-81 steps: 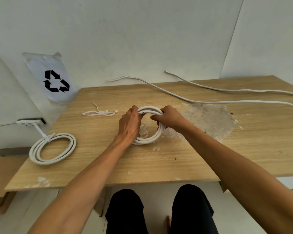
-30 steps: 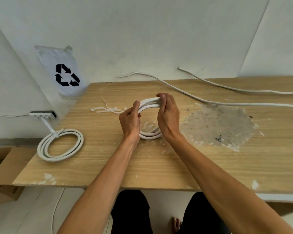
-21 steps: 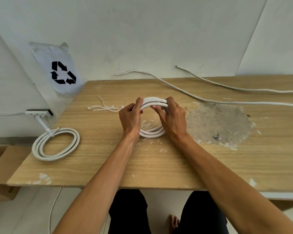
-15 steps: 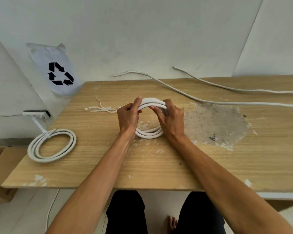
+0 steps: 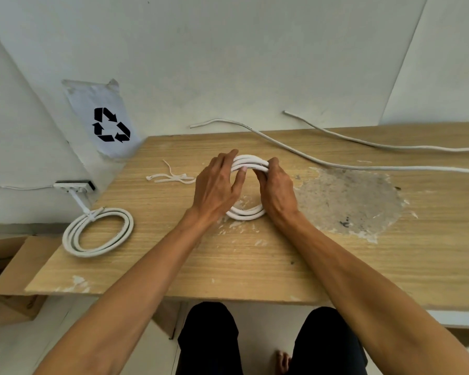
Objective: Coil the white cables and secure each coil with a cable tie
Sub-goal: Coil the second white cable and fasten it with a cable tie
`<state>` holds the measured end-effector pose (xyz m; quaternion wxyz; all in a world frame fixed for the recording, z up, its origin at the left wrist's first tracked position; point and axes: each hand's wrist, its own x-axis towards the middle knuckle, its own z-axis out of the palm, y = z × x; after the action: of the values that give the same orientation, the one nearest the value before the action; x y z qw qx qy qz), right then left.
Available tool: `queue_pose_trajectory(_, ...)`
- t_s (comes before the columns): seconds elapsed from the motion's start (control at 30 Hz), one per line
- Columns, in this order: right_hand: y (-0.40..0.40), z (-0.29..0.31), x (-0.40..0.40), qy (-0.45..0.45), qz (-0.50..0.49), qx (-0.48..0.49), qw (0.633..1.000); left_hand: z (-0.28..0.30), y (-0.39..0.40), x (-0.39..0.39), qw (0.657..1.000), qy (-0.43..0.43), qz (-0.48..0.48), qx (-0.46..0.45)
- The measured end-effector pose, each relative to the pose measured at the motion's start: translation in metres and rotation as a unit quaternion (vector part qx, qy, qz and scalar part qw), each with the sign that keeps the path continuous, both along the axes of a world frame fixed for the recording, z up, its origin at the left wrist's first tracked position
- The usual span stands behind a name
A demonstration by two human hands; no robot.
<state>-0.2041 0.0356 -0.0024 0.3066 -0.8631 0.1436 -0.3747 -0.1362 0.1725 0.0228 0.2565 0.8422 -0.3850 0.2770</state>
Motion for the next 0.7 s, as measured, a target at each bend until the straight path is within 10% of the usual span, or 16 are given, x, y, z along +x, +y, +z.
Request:
queue_pose_trajectory(0.27, 0.023, 0.016, 0.027, 0.149, 0.14, -0.085, 0.975, 0.007, 0.039, 0.016, 0.971, -0.043, 0.074, 0.224)
queue_pose_trajectory(0.7, 0.064, 0.007, 0.052, 0.207, 0.198, -0.133, 0.949, -0.015, 0.092, 0.034, 0.958, 0.246, 0.027, 0.147)
